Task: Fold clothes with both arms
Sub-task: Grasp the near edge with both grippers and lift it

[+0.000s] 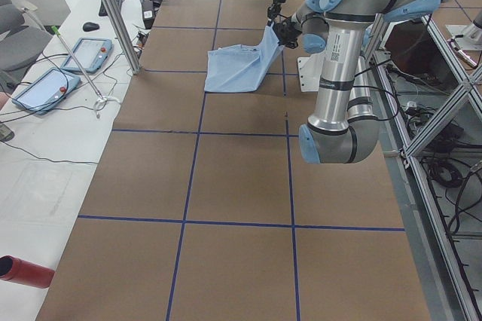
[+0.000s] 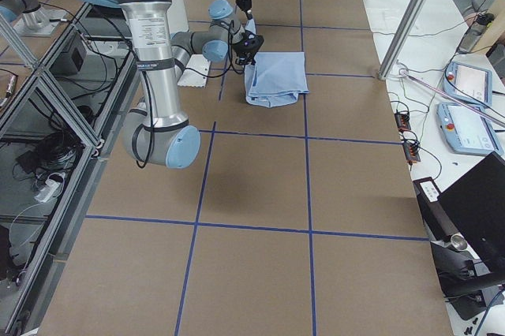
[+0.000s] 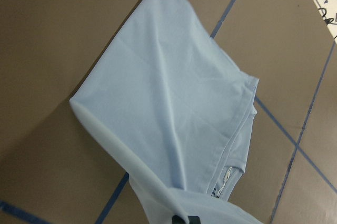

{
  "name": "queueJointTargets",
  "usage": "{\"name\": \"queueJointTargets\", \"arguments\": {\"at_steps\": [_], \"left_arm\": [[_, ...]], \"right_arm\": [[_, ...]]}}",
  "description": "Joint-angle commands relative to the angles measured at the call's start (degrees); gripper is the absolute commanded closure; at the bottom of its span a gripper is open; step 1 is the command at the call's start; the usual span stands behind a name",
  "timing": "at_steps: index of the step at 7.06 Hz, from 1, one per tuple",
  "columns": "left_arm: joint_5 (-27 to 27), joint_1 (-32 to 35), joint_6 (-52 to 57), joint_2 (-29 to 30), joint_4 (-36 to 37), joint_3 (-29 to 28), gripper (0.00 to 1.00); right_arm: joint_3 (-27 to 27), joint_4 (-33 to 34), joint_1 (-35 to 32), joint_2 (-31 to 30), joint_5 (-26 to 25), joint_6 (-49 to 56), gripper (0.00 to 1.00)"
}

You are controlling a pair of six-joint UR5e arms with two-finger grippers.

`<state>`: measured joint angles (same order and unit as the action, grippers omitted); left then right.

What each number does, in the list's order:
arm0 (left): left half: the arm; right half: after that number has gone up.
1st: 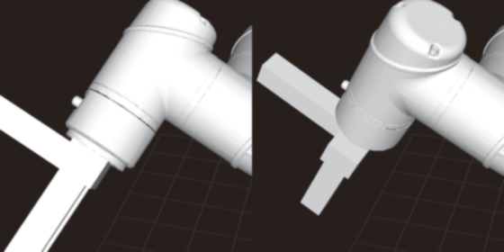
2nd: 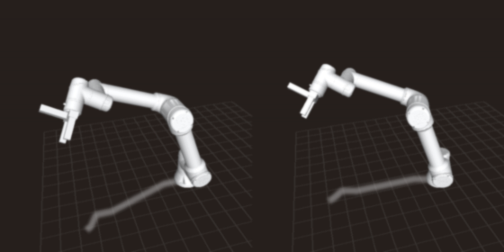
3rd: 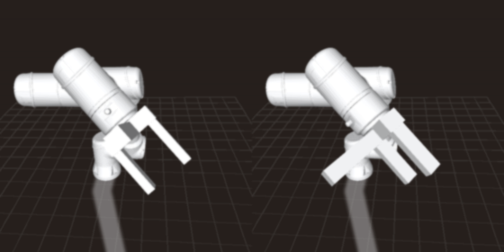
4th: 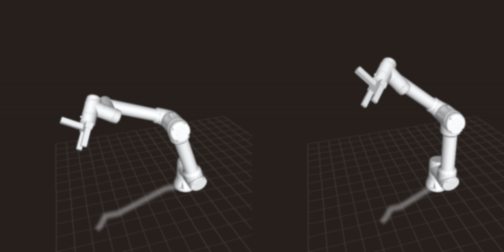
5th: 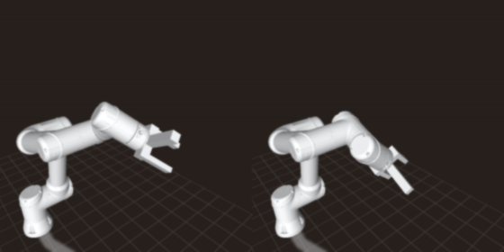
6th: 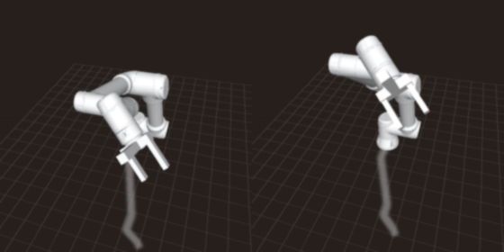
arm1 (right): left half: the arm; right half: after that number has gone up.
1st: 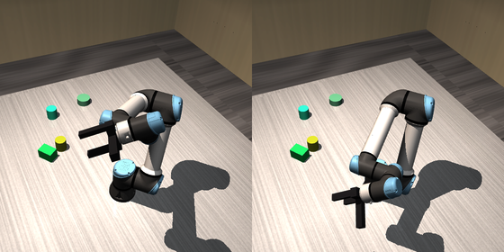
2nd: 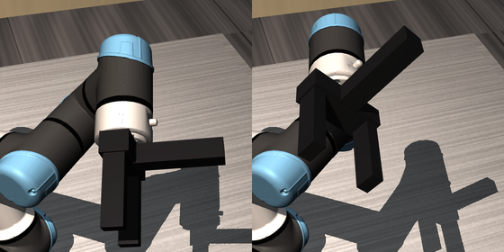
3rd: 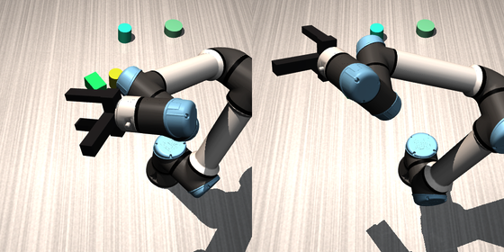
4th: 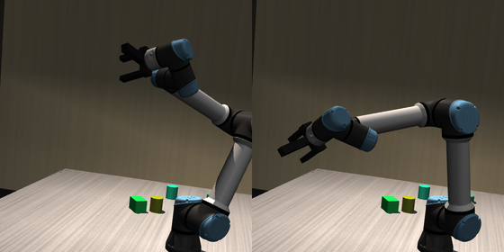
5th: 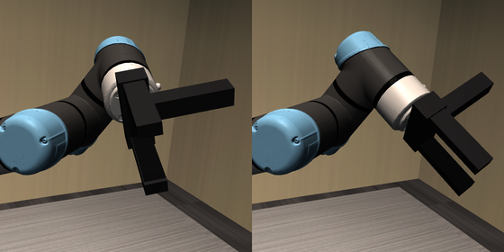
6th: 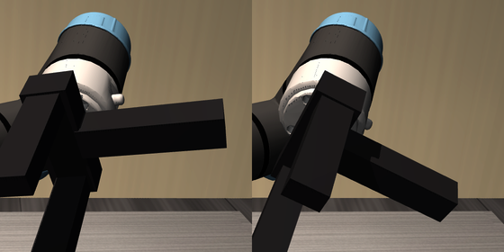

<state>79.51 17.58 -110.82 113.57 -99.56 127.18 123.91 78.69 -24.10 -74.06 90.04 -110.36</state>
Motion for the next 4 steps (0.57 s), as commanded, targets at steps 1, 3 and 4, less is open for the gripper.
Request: {"name": "queueJointTargets", "arguments": {"at_steps": [1,3,4], "left_arm": [[1.17,5.86,6.30,2.00,-2.90,-7.97,1.00],[1.17,9.21,8.93,3.23,-7.99,-14.47,1.00],[1.26,11.83,12.00,6.03,-11.93,-21.30,1.00]], "right_arm": [[-9.43,-0.20,-6.29,6.36,4.68,0.84,1.00],[-16.81,-0.29,-9.81,10.32,6.45,5.22,1.00],[-23.47,-0.55,-12.44,14.17,9.68,9.15,1.00]]}}
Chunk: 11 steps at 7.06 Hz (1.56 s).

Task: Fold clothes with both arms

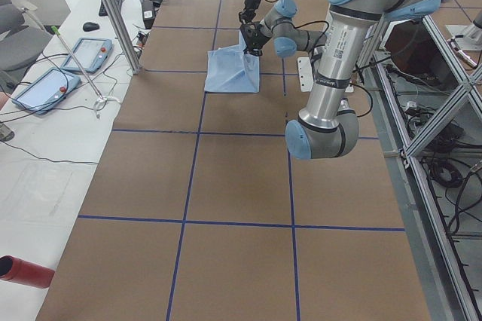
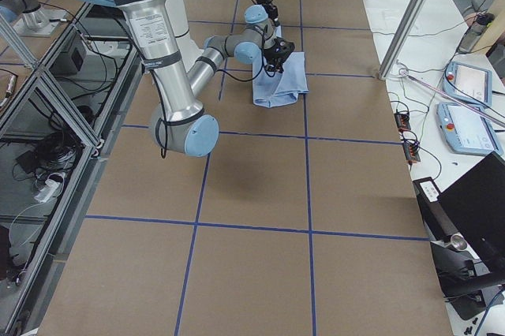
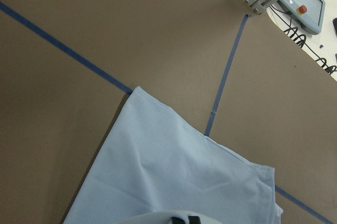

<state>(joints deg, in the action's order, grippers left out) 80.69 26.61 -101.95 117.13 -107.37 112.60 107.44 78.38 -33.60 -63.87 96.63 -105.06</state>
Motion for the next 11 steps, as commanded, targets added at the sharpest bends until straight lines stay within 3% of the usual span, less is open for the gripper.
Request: {"name": "queueJointTargets", "arguments": {"at_steps": [1,2,3,4,6,8,9,10,11], "left_arm": [[1.91,7.09,8.90,6.67,-9.74,-19.30,0.94],[2.36,10.01,13.92,9.67,-21.71,-34.40,0.58],[2.37,13.34,19.28,10.04,-31.40,-42.99,0.53],[2.63,15.29,22.64,9.09,-33.24,-42.55,0.53],[4.55,15.40,22.85,4.98,-32.73,-35.82,0.54],[15.60,18.37,32.63,-5.63,-32.65,-24.76,0.54],[22.60,23.17,40.35,-12.30,-32.47,-19.49,0.54],[31.98,31.23,50.17,-18.54,-32.38,-16.47,0.54],[39.99,40.18,59.32,-21.04,-31.07,-16.27,0.54]], "right_arm": [[-14.81,-0.76,-5.05,8.11,5.13,12.51,0.90],[-32.20,-10.08,-7.07,15.37,4.19,20.51,0.01],[-42.73,-17.65,-11.35,18.66,4.97,29.47,0.00],[-42.84,-17.64,-16.70,18.26,11.76,35.39,0.00],[-36.82,-17.65,-17.72,12.06,14.11,36.06,0.00],[-30.91,-17.38,-22.18,3.71,18.13,41.99,0.00],[-29.23,-15.47,-27.86,0.01,21.29,51.18,0.00],[-25.73,-11.88,-33.05,-4.03,22.10,58.84,0.00],[-20.39,-5.32,-37.63,-8.24,24.11,67.53,0.00]]}}
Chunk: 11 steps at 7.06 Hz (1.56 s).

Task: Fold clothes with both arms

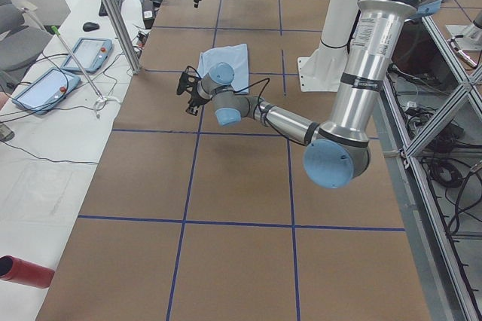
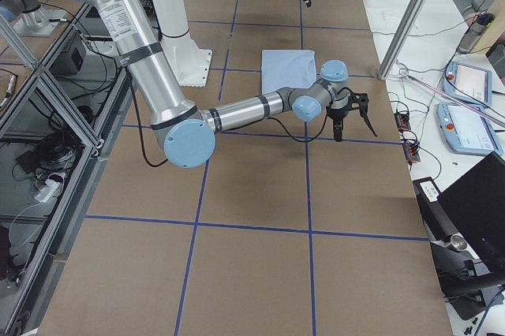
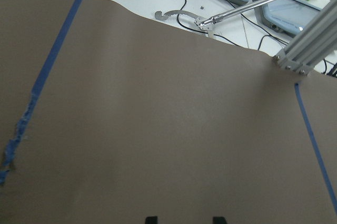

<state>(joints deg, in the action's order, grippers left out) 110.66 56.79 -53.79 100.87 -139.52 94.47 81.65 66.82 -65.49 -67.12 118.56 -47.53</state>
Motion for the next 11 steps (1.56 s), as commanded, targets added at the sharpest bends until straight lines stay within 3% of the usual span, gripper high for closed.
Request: {"name": "queueJointTargets", "arguments": {"at_steps": [1,2,3,4,5,6,8,11], "left_arm": [[16.81,19.41,22.39,-5.06,7.18,1.86,0.54],[20.61,29.68,38.95,-4.72,18.47,1.86,0.54],[20.91,33.96,50.42,-4.19,29.11,1.51,0.53],[23.44,36.09,51.32,-2.79,39.92,2.46,0.53],[27.03,36.72,51.42,-7.48,41.85,7.26,0.32],[26.55,36.64,50.63,-14.75,42.65,15.83,0.00],[26.37,36.64,51.33,-18.15,46.00,16.36,0.00],[26.37,36.38,51.16,-21.68,45.65,16.45,0.00]], "right_arm": [[8.76,12.65,-11.01,-7.74,4.11,21.40,0.00],[10.53,20.20,-17.67,-8.03,6.91,30.21,0.00],[11.77,27.32,-22.61,-8.64,11.47,38.48,0.00],[17.09,28.61,-23.10,-14.47,14.30,41.00,0.00],[21.40,29.67,-22.93,-18.53,14.41,40.76,0.00],[23.80,29.51,-21.62,-21.27,15.46,37.37,0.00],[24.26,29.59,-17.84,-22.09,12.76,35.75,0.00],[24.35,28.98,-15.99,-26.39,13.27,36.45,0.00]]}}
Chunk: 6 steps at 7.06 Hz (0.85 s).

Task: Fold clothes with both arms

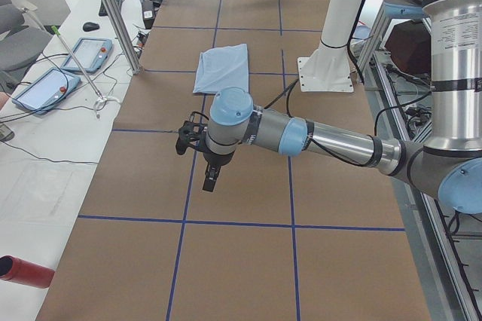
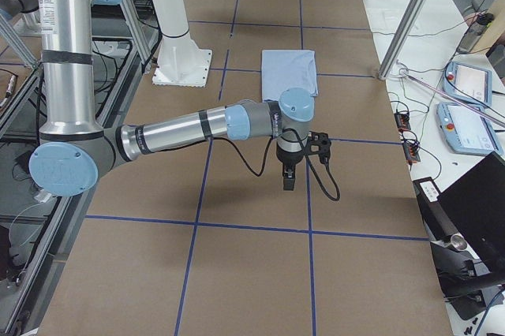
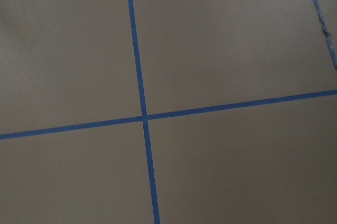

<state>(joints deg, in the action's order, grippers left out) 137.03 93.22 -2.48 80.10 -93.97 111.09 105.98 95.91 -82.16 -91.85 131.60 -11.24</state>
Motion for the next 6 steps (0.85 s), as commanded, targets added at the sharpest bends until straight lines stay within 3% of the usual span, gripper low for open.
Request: {"name": "queueJointTargets", "arguments": {"at_steps": [1,6], "left_arm": [[0.08,-0.49,-0.06,-3.43,-0.59,-0.35,0.00],[0.61,-0.58,0.02,-3.99,-2.71,-3.60,0.00]], "right_arm": [[0.01,-0.03,1.03,-2.62,0.67,0.08,0.00],[-0.25,-0.02,2.17,-3.42,1.29,-0.09,0.00]]}}
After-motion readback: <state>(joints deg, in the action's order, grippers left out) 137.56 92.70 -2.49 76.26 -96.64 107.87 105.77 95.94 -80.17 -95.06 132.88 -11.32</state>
